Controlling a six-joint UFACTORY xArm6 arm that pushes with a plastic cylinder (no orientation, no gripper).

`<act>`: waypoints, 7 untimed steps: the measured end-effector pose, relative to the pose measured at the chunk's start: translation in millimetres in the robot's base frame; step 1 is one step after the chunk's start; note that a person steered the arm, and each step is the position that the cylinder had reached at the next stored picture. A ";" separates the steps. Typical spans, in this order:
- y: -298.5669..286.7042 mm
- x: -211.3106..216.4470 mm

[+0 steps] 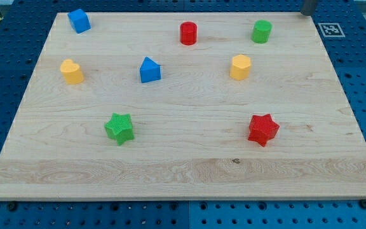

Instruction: Place your arm to the top of the green circle

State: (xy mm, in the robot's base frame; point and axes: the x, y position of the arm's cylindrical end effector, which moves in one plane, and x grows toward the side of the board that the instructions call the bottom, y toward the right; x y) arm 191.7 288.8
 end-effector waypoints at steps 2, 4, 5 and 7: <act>-37.9 -0.5; -50.4 -0.1; -66.6 -0.1; -116.0 -0.4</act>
